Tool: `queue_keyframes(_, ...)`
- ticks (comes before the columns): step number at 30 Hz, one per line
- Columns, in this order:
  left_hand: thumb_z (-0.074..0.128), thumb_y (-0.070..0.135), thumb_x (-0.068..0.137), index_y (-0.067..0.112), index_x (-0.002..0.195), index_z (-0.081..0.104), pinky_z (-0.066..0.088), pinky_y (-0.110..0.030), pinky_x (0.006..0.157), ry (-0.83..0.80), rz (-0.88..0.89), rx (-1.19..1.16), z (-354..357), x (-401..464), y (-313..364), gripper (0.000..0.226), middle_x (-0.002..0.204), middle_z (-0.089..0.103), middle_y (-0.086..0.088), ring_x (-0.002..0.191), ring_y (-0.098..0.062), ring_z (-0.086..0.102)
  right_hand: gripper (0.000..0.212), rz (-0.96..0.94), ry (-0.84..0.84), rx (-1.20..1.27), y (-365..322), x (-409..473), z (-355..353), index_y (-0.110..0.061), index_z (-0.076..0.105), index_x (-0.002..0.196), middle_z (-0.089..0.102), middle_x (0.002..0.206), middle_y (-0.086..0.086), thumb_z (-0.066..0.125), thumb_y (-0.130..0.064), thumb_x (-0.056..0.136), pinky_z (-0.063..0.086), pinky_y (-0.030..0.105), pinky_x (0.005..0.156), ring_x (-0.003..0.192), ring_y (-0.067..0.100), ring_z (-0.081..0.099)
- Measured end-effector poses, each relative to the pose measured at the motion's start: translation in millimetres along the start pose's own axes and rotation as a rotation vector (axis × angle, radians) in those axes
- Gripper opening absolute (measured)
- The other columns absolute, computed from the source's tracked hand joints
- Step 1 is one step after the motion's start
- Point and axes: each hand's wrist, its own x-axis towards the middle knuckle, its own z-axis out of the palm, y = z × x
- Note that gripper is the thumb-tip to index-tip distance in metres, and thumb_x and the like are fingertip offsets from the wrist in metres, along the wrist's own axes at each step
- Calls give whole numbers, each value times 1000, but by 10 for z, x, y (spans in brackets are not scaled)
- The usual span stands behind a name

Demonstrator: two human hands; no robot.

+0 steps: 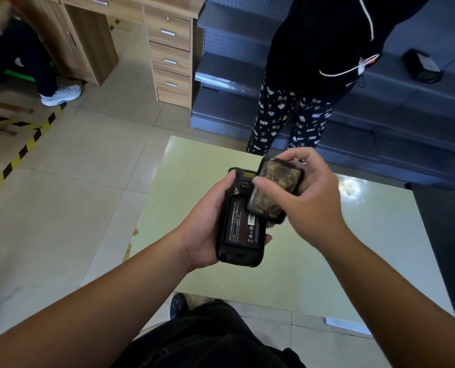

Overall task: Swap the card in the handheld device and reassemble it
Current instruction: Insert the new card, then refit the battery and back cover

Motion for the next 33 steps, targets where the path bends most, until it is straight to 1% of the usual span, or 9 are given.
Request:
queue_keyframes(4,48,66,96,5,136,60,56,-52,92,1,15,-1,60,16,27,74,123,66,-17,98,-33,67,26,-22,53,-92,-50,102,-244,-21,67,116,72,102,-4,75,-9,94,65,49,77,93,15,71)
queue_keyframes(7,48,64,96,2,137,60,57,-52,91,28,22,-28,52,28,46,75,125,65,-20,99,-35,67,28,-89,-5,-189,-36,73,-383,-27,67,114,70,100,-14,71,-6,96,63,32,77,95,7,68)
queue_keyframes(11,46,64,97,3,132,65,60,-51,88,66,53,-25,34,65,84,73,120,68,-19,96,-35,69,31,-174,-226,-463,-19,-14,-386,-30,70,116,61,104,-17,71,-10,92,45,8,78,99,6,61)
queue_keyframes(14,42,67,97,12,122,71,63,-41,75,95,51,25,45,97,101,67,103,75,-13,85,-29,72,29,-162,-386,-466,-103,-18,-301,-29,74,110,63,101,-9,84,-32,82,51,19,81,96,9,62)
queue_keyframes(18,40,70,95,20,107,77,58,-31,67,95,44,87,80,141,89,63,94,75,-7,84,-24,71,49,-110,-553,-619,-194,29,-203,-40,65,106,58,105,-18,86,-62,68,58,30,75,93,7,61)
queue_keyframes(21,44,72,92,22,100,79,56,-31,69,99,40,88,77,149,72,61,93,75,-6,84,-23,70,53,-106,-586,-715,-241,81,-157,-40,61,105,55,106,-19,86,-65,66,59,38,75,91,10,60)
queue_keyframes(26,48,74,90,19,101,77,57,-30,67,89,27,80,83,140,46,63,90,74,-5,80,-22,70,54,-123,-620,-849,-327,95,-107,-39,53,98,56,102,-18,84,-69,65,52,34,71,87,12,58)
queue_keyframes(30,48,72,92,18,98,79,58,-28,63,72,32,61,96,138,33,62,87,76,-4,75,-20,72,65,15,-605,-831,-370,100,-75,-35,47,95,64,99,-18,89,-68,57,56,39,74,87,13,61)
queue_keyframes(33,44,74,92,17,95,81,59,-27,58,98,30,31,93,152,20,67,84,78,-5,71,-20,74,78,156,-554,-816,-373,80,-80,-33,42,96,67,89,-15,90,-73,49,55,39,64,76,12,62)
